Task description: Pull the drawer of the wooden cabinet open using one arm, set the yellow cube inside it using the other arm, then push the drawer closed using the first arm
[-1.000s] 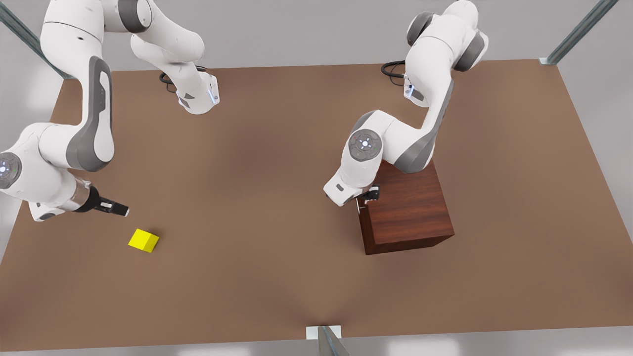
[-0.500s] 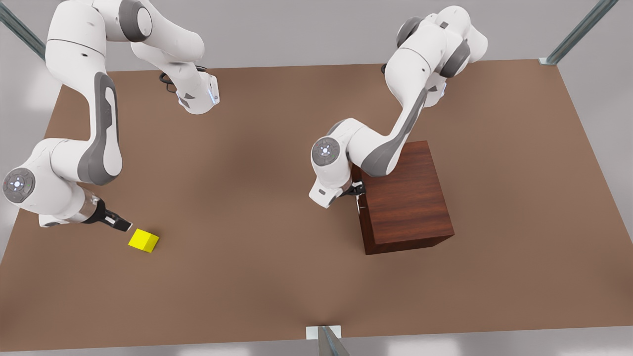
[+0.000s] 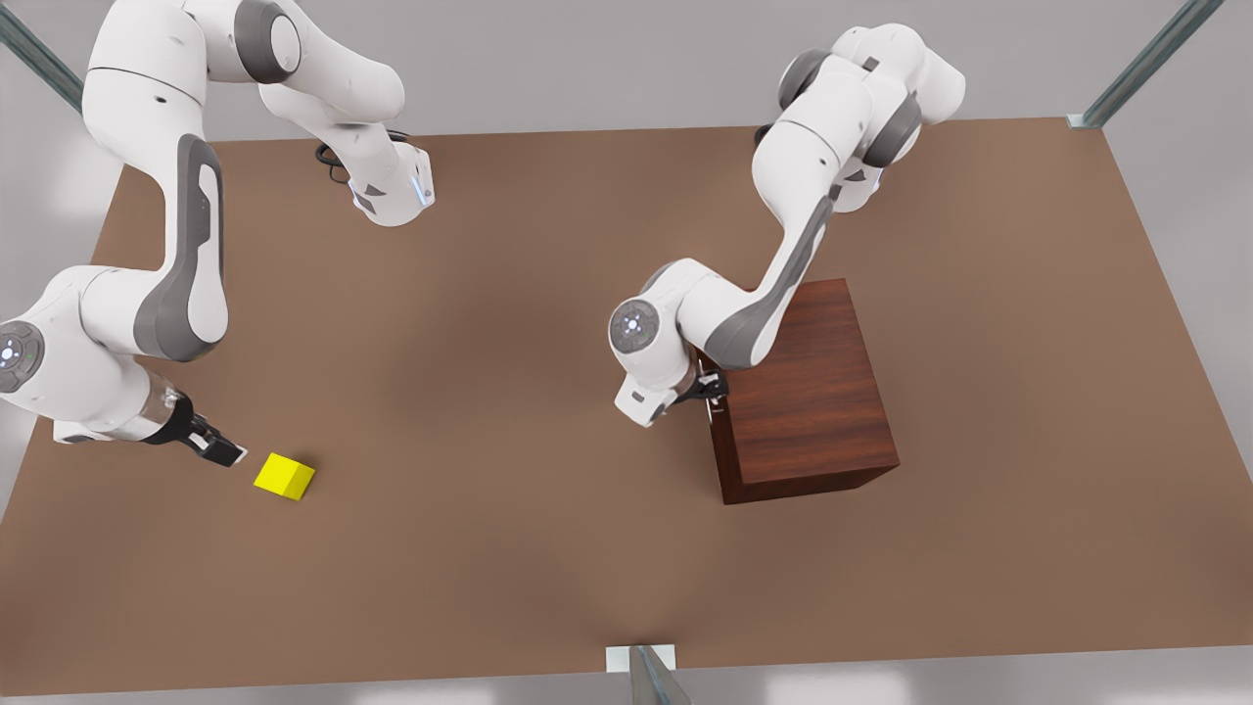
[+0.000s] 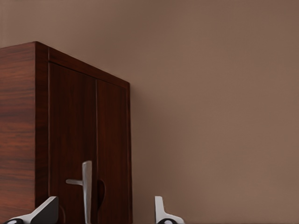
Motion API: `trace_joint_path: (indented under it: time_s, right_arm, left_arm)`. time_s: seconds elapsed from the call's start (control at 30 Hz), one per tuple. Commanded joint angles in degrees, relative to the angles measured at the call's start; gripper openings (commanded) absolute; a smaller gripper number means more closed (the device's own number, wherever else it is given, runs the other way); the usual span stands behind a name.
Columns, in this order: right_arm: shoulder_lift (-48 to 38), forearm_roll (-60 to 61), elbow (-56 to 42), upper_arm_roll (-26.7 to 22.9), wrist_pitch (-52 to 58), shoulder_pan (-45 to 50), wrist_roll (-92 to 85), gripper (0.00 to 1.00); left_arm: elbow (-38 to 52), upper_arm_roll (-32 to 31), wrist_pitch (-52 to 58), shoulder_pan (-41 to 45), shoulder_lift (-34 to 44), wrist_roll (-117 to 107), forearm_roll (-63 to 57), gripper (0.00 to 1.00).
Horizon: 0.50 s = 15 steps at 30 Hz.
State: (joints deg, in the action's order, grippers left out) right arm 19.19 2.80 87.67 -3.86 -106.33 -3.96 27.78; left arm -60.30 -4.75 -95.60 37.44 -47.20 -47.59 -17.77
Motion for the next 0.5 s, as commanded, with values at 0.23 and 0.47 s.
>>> trace_joint_path:
  time_s: [0.23,0.47]
  right_arm:
    - [0.06,0.01,-0.04,-0.01,0.25,0.0,4.3,1.0]
    - [0.14,0.01,-0.04,-0.01,0.25,0.0,4.3,1.0]
  left_arm:
    - [-2.19,0.0,-0.2,1.85,-0.26,0.48,-2.09,1.0]
    - [-3.69,0.0,-0.99,2.37,-0.17,0.48,-7.01,1.0]
